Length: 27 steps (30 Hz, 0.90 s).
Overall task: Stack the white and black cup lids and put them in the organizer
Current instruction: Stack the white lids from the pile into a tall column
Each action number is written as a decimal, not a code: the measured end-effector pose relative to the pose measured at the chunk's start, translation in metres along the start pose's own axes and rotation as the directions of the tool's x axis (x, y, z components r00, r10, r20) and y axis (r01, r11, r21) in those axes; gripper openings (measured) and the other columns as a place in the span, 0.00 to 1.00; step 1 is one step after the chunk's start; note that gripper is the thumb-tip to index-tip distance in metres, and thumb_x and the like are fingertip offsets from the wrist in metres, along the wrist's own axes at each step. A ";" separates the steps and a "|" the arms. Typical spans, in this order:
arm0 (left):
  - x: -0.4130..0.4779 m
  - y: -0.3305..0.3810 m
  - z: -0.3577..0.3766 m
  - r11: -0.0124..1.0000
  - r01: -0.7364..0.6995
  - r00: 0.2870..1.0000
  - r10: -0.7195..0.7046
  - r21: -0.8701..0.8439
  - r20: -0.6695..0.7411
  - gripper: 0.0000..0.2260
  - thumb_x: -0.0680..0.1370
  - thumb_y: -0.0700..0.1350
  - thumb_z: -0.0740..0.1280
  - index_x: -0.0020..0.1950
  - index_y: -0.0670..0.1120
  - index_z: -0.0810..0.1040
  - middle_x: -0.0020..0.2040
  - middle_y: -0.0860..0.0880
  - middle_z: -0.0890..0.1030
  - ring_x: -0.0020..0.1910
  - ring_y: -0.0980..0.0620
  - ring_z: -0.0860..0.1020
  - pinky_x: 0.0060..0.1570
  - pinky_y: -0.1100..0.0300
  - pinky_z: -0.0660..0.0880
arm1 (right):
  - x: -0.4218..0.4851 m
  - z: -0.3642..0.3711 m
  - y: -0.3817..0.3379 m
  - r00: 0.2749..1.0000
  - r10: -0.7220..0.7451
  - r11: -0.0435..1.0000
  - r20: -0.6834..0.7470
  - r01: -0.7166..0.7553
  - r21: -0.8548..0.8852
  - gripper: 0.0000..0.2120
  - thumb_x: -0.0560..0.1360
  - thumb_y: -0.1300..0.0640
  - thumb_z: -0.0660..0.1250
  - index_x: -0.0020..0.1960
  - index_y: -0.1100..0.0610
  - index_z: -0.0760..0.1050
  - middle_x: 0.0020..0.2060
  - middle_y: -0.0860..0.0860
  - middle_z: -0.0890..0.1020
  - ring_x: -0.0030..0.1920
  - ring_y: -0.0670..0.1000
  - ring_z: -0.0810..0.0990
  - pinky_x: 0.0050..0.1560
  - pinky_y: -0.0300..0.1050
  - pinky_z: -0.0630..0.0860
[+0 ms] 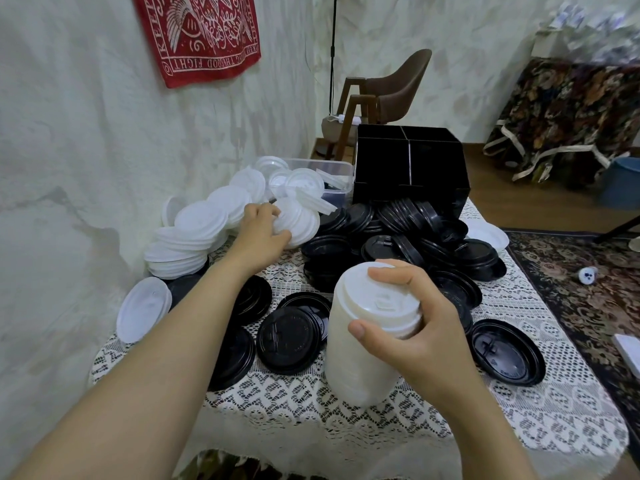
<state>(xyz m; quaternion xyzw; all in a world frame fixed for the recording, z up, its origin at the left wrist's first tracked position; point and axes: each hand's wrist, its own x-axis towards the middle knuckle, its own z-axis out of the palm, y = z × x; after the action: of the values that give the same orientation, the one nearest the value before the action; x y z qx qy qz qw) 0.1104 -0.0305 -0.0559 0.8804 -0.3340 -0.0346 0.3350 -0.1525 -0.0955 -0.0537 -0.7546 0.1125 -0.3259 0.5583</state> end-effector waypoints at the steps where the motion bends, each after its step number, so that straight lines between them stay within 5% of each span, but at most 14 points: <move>1: 0.000 0.000 0.000 1.000 -0.004 1.000 0.004 -0.020 0.006 0.19 0.78 0.42 0.64 0.68 0.42 0.66 0.67 0.46 0.61 0.61 0.48 0.67 0.52 0.68 0.64 | 0.000 0.000 0.000 1.000 0.000 1.000 -0.001 0.000 -0.002 0.24 0.57 0.41 0.75 0.52 0.39 0.76 0.57 0.35 0.75 0.60 0.41 0.74 0.52 0.29 0.71; 3: 0.002 0.002 0.000 0.999 -0.033 0.999 0.034 -0.038 0.018 0.15 0.78 0.43 0.65 0.63 0.43 0.67 0.66 0.46 0.63 0.55 0.51 0.67 0.43 0.68 0.65 | 0.000 0.000 0.000 1.000 0.001 1.000 0.000 -0.001 0.006 0.24 0.57 0.41 0.75 0.52 0.39 0.76 0.57 0.35 0.75 0.60 0.41 0.75 0.52 0.30 0.72; 7: 0.004 0.001 0.001 0.998 -0.066 0.998 0.067 -0.019 0.016 0.13 0.77 0.47 0.69 0.55 0.47 0.67 0.60 0.49 0.67 0.53 0.51 0.68 0.48 0.60 0.63 | 0.000 0.001 0.000 1.000 0.001 1.000 0.003 -0.001 0.017 0.23 0.57 0.41 0.76 0.51 0.39 0.77 0.57 0.35 0.76 0.60 0.42 0.75 0.53 0.32 0.72; 15: -0.011 0.005 -0.008 0.991 -0.134 0.989 0.132 -0.024 -0.069 0.23 0.69 0.42 0.71 0.60 0.48 0.65 0.59 0.53 0.65 0.56 0.50 0.66 0.50 0.58 0.63 | 0.000 -0.001 0.002 1.000 -0.009 1.000 -0.002 0.009 0.013 0.23 0.58 0.42 0.75 0.52 0.43 0.78 0.57 0.36 0.76 0.60 0.41 0.75 0.53 0.29 0.71; 18: -0.026 0.015 -0.017 0.983 -0.164 0.986 0.162 -0.081 -0.035 0.24 0.69 0.41 0.71 0.57 0.54 0.62 0.58 0.54 0.66 0.48 0.50 0.69 0.43 0.57 0.64 | -0.001 -0.001 0.001 1.000 0.002 1.000 0.005 -0.002 0.013 0.24 0.58 0.42 0.75 0.53 0.43 0.77 0.57 0.36 0.76 0.60 0.41 0.75 0.53 0.29 0.71; 23: -0.062 0.040 -0.035 0.950 -0.192 0.974 0.216 -0.248 0.073 0.22 0.66 0.45 0.69 0.55 0.60 0.66 0.59 0.54 0.71 0.55 0.53 0.71 0.49 0.64 0.67 | -0.003 -0.001 -0.001 0.999 0.051 0.999 0.017 -0.051 0.012 0.27 0.57 0.41 0.75 0.55 0.40 0.74 0.54 0.36 0.77 0.55 0.40 0.77 0.48 0.30 0.73; 27: -0.094 0.061 -0.045 0.884 -0.276 0.918 0.359 -0.376 0.170 0.22 0.64 0.51 0.68 0.56 0.63 0.69 0.57 0.53 0.74 0.54 0.51 0.75 0.54 0.58 0.73 | -0.003 -0.002 -0.001 0.996 0.086 0.996 0.015 -0.086 0.024 0.35 0.56 0.40 0.76 0.61 0.39 0.69 0.53 0.36 0.77 0.53 0.41 0.79 0.47 0.33 0.76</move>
<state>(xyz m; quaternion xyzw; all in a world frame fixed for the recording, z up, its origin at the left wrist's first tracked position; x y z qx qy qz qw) 0.0159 0.0181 0.0008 0.7304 -0.5004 -0.1405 0.4432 -0.1565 -0.0949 -0.0533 -0.7443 0.1370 -0.2976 0.5819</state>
